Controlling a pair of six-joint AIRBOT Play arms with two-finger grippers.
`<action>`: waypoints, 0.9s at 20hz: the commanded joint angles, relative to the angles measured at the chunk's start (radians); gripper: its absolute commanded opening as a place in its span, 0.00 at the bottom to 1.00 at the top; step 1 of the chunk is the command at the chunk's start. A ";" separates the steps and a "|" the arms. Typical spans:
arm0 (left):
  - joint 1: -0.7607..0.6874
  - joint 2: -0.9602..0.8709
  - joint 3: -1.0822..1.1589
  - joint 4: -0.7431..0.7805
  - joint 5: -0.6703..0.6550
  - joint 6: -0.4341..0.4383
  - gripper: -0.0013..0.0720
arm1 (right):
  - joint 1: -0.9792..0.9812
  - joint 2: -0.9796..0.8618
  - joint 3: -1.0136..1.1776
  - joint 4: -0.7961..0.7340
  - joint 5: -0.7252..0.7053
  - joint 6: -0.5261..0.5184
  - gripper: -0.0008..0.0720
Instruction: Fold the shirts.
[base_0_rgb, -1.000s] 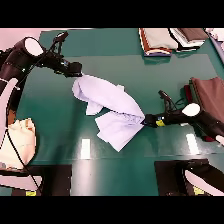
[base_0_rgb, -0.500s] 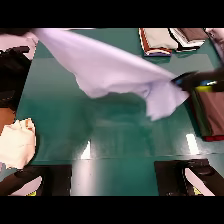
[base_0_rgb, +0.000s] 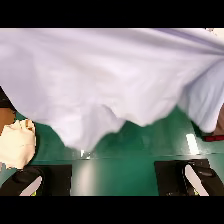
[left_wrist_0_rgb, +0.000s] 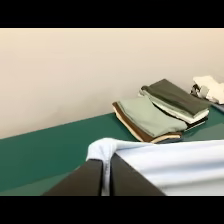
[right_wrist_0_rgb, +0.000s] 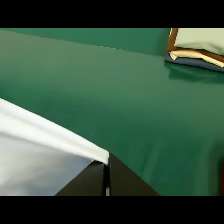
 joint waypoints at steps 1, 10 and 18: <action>0.000 -0.126 0.001 0.018 -0.197 0.000 0.06 | 0.070 -0.115 0.047 0.043 0.052 0.083 0.04; 0.000 -0.837 0.002 0.021 -0.303 0.008 0.06 | 0.340 -0.615 -0.298 0.038 -0.130 0.026 0.04; 0.001 -0.889 0.012 0.105 -0.232 0.007 0.06 | 0.233 -0.727 -0.144 0.040 -0.203 0.024 0.42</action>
